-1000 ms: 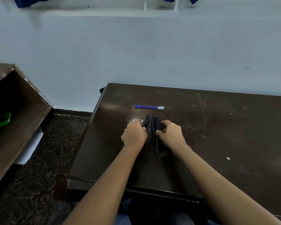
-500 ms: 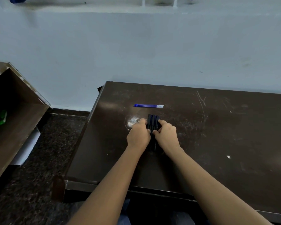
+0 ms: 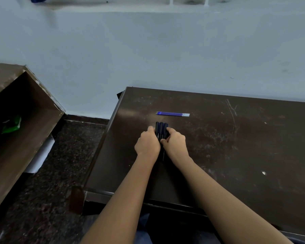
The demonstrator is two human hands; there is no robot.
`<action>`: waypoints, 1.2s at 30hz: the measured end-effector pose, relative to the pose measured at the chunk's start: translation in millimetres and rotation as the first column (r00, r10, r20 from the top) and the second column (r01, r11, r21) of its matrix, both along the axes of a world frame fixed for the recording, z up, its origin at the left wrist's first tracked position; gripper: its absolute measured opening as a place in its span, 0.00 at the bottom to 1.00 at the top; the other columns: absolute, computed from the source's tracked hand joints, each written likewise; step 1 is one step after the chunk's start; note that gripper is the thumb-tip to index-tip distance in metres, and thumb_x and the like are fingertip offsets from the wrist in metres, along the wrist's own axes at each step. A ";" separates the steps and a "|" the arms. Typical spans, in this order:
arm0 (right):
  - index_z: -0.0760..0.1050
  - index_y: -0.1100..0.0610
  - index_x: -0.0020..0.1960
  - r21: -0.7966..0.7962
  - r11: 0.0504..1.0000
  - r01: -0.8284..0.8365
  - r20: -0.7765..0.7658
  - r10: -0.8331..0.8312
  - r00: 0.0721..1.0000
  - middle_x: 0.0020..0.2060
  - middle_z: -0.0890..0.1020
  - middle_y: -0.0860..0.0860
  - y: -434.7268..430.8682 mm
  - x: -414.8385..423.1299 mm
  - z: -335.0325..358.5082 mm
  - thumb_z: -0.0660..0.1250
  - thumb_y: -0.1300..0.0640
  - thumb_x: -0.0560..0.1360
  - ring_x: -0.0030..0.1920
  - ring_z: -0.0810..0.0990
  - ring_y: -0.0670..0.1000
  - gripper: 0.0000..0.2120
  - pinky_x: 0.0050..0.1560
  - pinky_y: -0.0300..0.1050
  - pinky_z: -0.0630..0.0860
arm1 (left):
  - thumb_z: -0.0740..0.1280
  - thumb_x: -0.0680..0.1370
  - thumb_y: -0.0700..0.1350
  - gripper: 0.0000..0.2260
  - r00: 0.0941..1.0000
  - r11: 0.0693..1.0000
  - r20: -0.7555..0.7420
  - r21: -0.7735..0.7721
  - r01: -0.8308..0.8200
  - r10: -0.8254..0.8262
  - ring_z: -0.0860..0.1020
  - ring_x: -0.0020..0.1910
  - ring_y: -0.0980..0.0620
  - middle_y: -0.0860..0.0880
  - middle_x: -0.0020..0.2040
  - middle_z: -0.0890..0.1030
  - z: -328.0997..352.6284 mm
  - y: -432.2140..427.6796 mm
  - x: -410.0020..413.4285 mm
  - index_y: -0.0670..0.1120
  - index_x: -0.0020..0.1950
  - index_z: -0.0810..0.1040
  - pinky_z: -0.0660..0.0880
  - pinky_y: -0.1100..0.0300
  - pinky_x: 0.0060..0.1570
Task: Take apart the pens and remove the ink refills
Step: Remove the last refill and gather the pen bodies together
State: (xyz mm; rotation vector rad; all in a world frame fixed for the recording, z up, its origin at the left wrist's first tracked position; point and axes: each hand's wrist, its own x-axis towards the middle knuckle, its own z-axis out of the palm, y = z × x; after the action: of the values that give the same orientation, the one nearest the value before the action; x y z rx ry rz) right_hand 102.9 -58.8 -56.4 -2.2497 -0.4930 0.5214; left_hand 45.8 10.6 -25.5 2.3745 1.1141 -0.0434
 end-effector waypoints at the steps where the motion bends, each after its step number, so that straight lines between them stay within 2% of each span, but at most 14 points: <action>1: 0.69 0.59 0.69 -0.002 1.000 -0.006 0.004 0.006 1.000 0.51 0.81 0.60 2.2 -0.5 -0.4 0.67 0.62 0.73 0.54 0.80 0.58 0.25 0.59 0.55 0.75 | 0.59 0.80 0.43 0.14 1.000 1.000 -0.013 0.001 -0.009 0.009 0.77 0.55 0.44 0.43 0.58 0.77 0.9 1.0 -0.6 0.46 0.65 0.69 0.69 0.54 0.43; 12: 0.70 0.58 0.68 -0.014 1.000 -0.025 0.011 0.025 1.000 0.51 0.82 0.58 4.2 1.4 -1.0 0.67 0.61 0.74 0.53 0.80 0.56 0.23 0.59 0.54 0.76 | 0.60 0.80 0.43 0.14 0.998 0.999 -0.065 -0.024 -0.026 0.024 0.78 0.54 0.44 0.43 0.57 0.77 6.0 2.4 -1.7 0.46 0.65 0.67 0.74 0.52 0.46; 17: 0.70 0.59 0.66 0.043 0.998 0.040 0.012 -0.040 0.999 0.49 0.82 0.57 0.3 6.1 1.4 0.66 0.59 0.75 0.50 0.81 0.54 0.20 0.53 0.49 0.78 | 0.60 0.80 0.43 0.12 0.997 0.999 -0.071 -0.017 -0.040 0.038 0.77 0.55 0.43 0.42 0.58 0.77 9.5 2.3 -1.0 0.45 0.63 0.67 0.70 0.52 0.44; 20: 0.69 0.58 0.67 0.010 0.995 0.099 0.163 -0.099 0.982 0.53 0.80 0.58 0.7 25.0 3.2 0.64 0.58 0.77 0.52 0.80 0.57 0.19 0.54 0.55 0.78 | 0.60 0.80 0.43 0.12 0.996 0.999 -0.069 -0.009 -0.052 0.052 0.76 0.56 0.43 0.42 0.58 0.76 13.3 3.4 -0.5 0.44 0.63 0.67 0.68 0.53 0.43; 23: 0.71 0.58 0.66 -0.104 0.993 0.048 0.357 -0.008 0.934 0.58 0.77 0.57 3.8 55.0 16.1 0.62 0.61 0.78 0.58 0.75 0.57 0.16 0.57 0.55 0.76 | 0.60 0.80 0.44 0.13 0.997 0.997 -0.054 -0.033 -0.066 0.064 0.76 0.56 0.44 0.42 0.59 0.75 15.6 5.0 0.5 0.44 0.64 0.66 0.69 0.53 0.44; 25: 0.72 0.59 0.66 -0.194 0.981 -0.030 0.420 0.111 0.901 0.59 0.76 0.59 8.7 75.4 23.5 0.60 0.64 0.78 0.61 0.72 0.59 0.17 0.59 0.55 0.74 | 0.60 0.80 0.44 0.14 0.996 0.995 -0.050 -0.056 -0.080 0.078 0.76 0.56 0.44 0.42 0.60 0.75 15.7 6.5 1.9 0.44 0.65 0.66 0.70 0.53 0.44; 30: 0.73 0.60 0.66 -0.392 0.900 -0.190 0.400 0.352 0.846 0.61 0.75 0.60 24.4 103.0 28.3 0.60 0.66 0.77 0.63 0.72 0.61 0.18 0.60 0.57 0.74 | 0.60 0.80 0.45 0.14 0.995 0.990 -0.041 -0.098 -0.100 0.096 0.76 0.56 0.44 0.42 0.60 0.75 16.0 8.6 5.7 0.44 0.65 0.66 0.71 0.53 0.45; 32: 0.75 0.61 0.63 -0.434 0.874 -0.218 0.380 0.397 0.835 0.61 0.76 0.60 28.6 106.7 26.9 0.60 0.65 0.77 0.62 0.74 0.61 0.16 0.60 0.56 0.74 | 0.60 0.80 0.45 0.14 0.994 0.988 -0.039 -0.111 -0.106 0.102 0.76 0.57 0.44 0.42 0.60 0.75 15.9 8.7 6.3 0.43 0.65 0.66 0.69 0.53 0.45; 36: 0.78 0.60 0.60 -0.485 0.847 -0.216 0.367 0.422 0.829 0.58 0.79 0.59 29.6 107.2 20.5 0.58 0.67 0.76 0.56 0.78 0.61 0.16 0.54 0.53 0.76 | 0.59 0.80 0.45 0.14 0.995 0.985 -0.031 -0.142 -0.099 0.096 0.76 0.56 0.45 0.43 0.60 0.75 16.1 9.8 6.3 0.44 0.65 0.66 0.71 0.53 0.46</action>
State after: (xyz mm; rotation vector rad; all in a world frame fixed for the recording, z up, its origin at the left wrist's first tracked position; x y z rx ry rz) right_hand 210.1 -29.2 -36.0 -2.7431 -1.1243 0.2647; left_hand 52.1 20.4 -9.5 2.1951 1.1960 -0.1144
